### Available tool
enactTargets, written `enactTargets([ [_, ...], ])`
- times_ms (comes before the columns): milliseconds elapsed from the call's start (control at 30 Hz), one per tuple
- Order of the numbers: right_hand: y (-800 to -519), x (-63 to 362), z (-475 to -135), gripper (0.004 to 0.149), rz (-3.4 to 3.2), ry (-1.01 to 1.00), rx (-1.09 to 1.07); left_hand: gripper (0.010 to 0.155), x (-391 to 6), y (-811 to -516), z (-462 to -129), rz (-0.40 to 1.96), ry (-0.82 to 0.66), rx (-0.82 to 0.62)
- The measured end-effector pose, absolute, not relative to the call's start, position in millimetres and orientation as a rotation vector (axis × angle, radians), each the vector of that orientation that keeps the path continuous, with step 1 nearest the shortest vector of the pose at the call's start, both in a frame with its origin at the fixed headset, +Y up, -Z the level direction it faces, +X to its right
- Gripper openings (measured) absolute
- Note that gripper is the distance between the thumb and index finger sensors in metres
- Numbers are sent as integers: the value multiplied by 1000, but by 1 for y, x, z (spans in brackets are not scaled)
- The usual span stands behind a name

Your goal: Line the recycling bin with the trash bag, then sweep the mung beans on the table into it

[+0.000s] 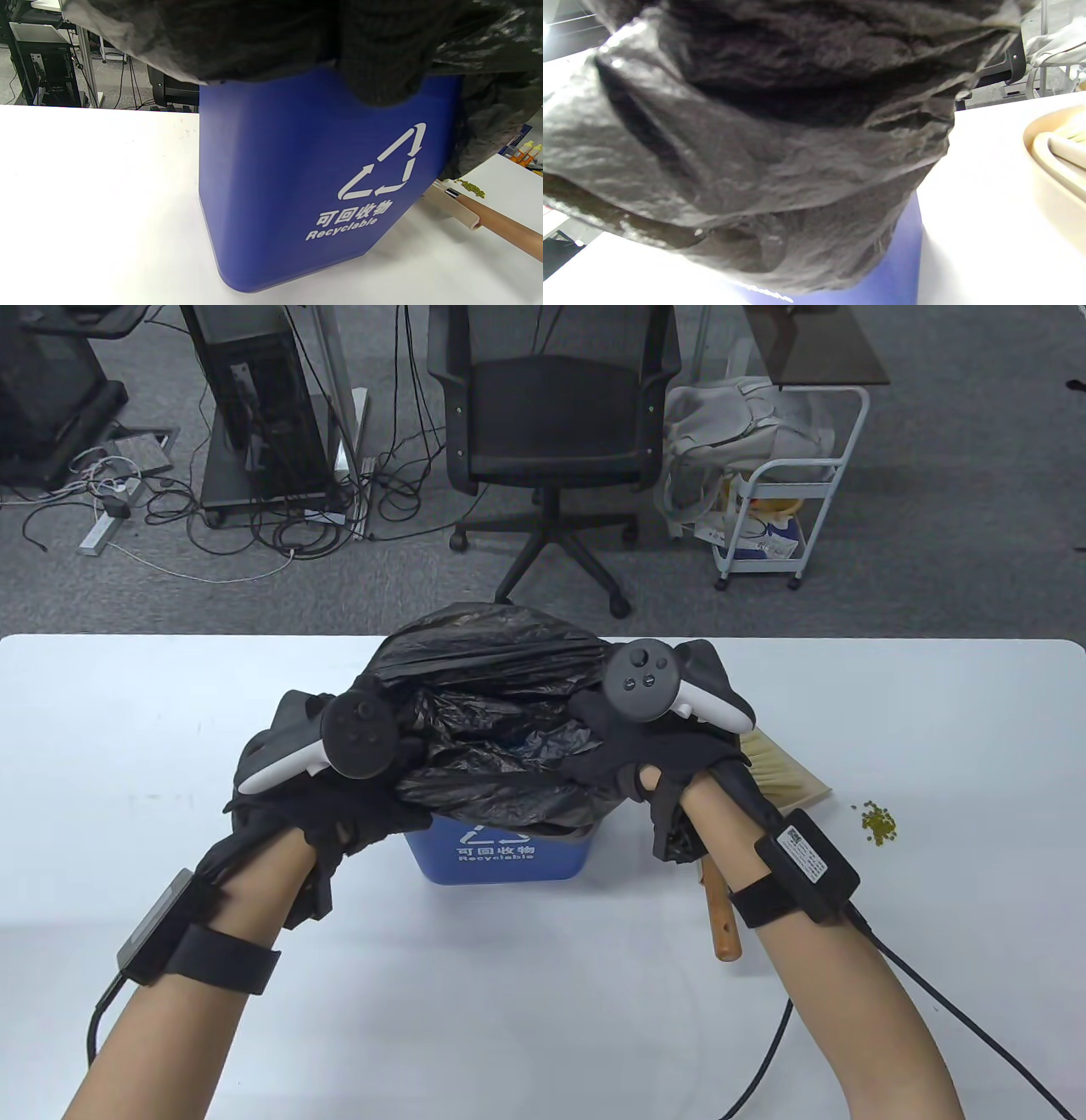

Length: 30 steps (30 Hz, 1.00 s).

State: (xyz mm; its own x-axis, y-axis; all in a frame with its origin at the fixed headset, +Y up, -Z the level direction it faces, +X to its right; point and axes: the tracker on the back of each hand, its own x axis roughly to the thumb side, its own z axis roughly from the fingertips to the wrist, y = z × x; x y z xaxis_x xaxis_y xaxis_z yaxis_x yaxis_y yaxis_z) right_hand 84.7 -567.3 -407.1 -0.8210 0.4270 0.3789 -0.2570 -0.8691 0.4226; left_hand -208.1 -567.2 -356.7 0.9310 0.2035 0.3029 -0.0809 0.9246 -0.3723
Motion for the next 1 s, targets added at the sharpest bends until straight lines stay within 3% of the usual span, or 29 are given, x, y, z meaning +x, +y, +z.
enactTargets([
  [233, -547, 102, -396, 89, 2560, 222, 707, 98, -212, -549, -348, 194, -396, -319],
  [333, -532, 117, -387, 87, 2550, 58, 691, 100, -213, -533, -340, 231, -425, -240],
  [533, -522, 146, -366, 87, 2624, -83, 690, 95, -207, -503, -320, 310, -456, -5],
  [767, -539, 195, -334, 86, 2664, -212, 655, 92, -171, -491, -281, 311, -503, 178],
  [1000, -571, 225, -305, 85, 2689, -227, 646, 91, -127, -502, -248, 276, -610, 211],
])
